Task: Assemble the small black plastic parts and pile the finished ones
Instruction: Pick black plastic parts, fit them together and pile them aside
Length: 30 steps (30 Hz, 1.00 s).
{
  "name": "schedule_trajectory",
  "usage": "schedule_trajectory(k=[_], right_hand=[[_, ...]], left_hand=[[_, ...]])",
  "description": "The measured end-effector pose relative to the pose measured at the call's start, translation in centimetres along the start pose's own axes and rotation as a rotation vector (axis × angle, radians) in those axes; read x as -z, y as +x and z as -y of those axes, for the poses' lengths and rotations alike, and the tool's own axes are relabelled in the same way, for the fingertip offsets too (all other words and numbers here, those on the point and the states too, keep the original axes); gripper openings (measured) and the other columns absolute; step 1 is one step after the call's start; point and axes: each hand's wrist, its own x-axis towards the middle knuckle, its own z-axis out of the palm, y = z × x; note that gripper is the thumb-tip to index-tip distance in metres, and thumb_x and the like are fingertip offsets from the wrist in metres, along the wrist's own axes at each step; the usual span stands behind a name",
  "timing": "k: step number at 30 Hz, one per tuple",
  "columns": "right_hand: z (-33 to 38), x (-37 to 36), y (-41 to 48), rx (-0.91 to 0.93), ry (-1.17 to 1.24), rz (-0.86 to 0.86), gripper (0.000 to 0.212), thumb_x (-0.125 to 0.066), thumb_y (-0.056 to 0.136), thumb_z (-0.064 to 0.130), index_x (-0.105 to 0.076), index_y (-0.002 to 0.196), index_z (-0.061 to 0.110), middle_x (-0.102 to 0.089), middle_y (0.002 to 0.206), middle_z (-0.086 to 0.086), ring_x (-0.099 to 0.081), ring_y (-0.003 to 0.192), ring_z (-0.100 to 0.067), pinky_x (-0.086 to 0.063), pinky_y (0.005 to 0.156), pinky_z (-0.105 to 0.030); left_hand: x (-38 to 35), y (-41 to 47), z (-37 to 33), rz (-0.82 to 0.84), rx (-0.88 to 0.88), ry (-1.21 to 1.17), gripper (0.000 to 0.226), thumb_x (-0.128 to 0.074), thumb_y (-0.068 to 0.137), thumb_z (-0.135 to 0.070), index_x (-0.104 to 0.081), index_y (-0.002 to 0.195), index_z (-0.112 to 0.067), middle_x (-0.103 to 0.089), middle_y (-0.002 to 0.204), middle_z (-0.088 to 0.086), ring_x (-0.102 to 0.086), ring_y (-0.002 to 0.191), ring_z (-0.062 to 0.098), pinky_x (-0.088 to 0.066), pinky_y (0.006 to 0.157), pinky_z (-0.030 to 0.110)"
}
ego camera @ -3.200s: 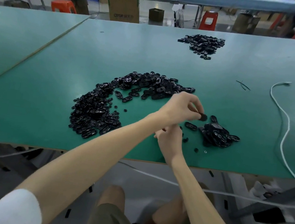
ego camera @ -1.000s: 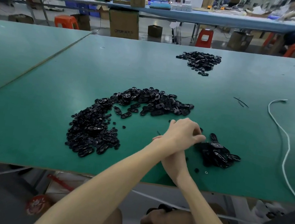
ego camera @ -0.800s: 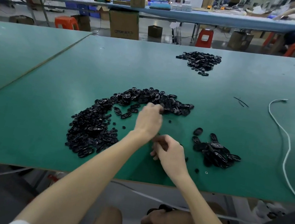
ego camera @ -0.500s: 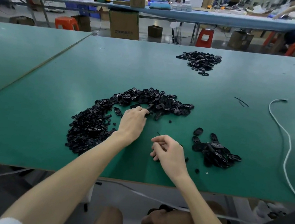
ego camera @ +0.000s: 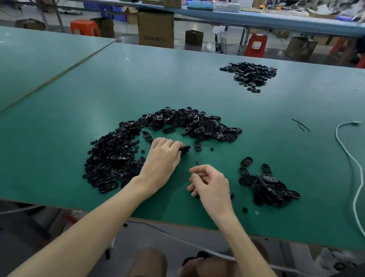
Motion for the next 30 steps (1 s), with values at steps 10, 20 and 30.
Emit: schedule_trajectory(k=[10,20,30], right_hand=[[-0.3,-0.1,0.5,0.007,0.061,-0.036,0.013,-0.058,0.101,0.005,-0.067,0.103,0.015,-0.073,0.069,-0.003,-0.067,0.054,-0.014,-0.054,0.06,-0.021],[0.4,-0.3,0.6,-0.017,0.17,-0.107,0.028,-0.058,0.105,0.017,-0.052,0.132,0.022,-0.067,0.105,0.0,-0.073,0.062,-0.017,-0.056,0.058,-0.023],[0.2,-0.3,0.6,-0.069,0.232,-0.174,0.013,-0.057,0.106,0.023,-0.057,0.1,0.012,-0.074,0.076,0.006,-0.069,0.06,-0.029,-0.057,0.056,-0.041]], left_hand=[[0.3,0.8,-1.6,-0.021,0.086,-0.093,0.022,-0.058,0.103,-0.021,-0.066,0.123,-0.018,-0.068,0.116,-0.003,-0.055,0.111,0.018,-0.022,0.097,0.033],[1.5,0.5,-1.5,0.056,0.135,-0.431,0.011,-0.072,0.095,-0.024,-0.076,0.104,-0.029,-0.066,0.097,-0.014,-0.06,0.095,0.008,-0.028,0.101,0.034],[3.0,0.4,-1.1,0.209,0.068,-0.468,0.024,-0.077,0.09,-0.037,-0.069,0.11,-0.028,-0.068,0.102,-0.016,-0.062,0.099,0.009,-0.042,0.107,0.047]])
